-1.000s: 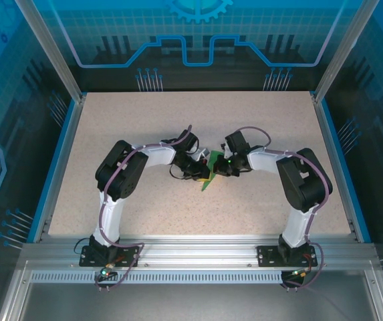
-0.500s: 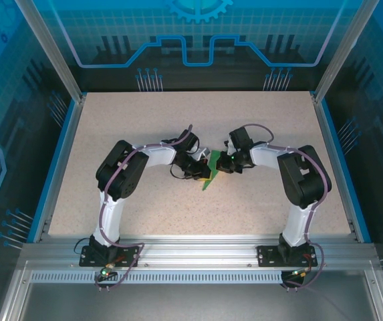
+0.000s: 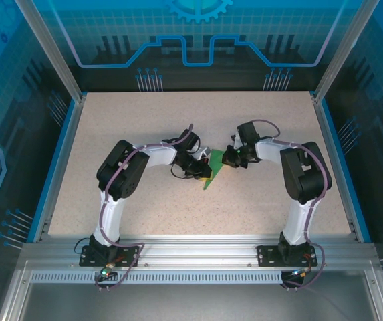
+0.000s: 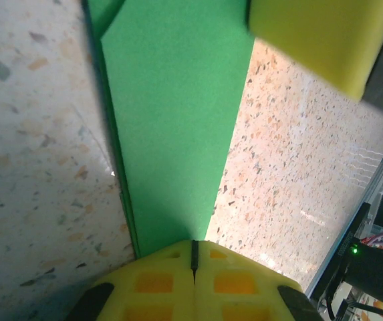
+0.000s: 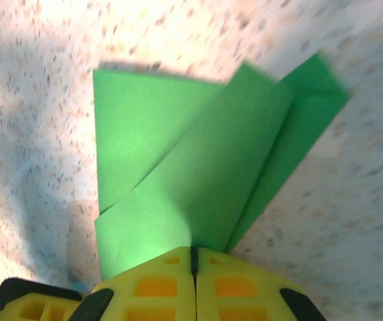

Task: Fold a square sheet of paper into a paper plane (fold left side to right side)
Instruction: Fold the wing for the fifth time at the center of the table.

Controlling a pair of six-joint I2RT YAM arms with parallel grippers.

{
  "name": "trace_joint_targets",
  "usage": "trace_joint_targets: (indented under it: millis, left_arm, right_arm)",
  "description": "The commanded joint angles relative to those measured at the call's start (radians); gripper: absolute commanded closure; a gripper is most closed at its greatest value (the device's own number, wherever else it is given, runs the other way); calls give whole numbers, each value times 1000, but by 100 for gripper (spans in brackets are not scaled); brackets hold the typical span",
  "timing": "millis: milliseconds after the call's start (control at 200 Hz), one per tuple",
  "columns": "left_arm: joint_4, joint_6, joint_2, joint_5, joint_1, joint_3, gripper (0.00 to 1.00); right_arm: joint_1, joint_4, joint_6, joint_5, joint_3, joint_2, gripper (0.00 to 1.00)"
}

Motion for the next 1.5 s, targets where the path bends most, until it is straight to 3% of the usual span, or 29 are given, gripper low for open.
trace_joint_targets:
  millis: [0,340,635,945,1496]
  left_arm:
    - [-115,29,51,-47,-14,-15,100]
    - [-115,29,49,-48,-14,-15,100]
    - [-115,27,47,-50,-17,-14,100]
    - [-116,28,45,-52,-16,-13,100]
    - [-122,28,48,-53,-17,-13,100]
  right_arm:
    - [-43,-6,-23,95,36,41,94]
    - [-66,-24,-35,92,48,-24,94]
    - [-23,6,-10,1,9,-120,94]
    - [9,20,6,-17,40,-20,94]
    - [-23,-62,-55,79,115,92,94]
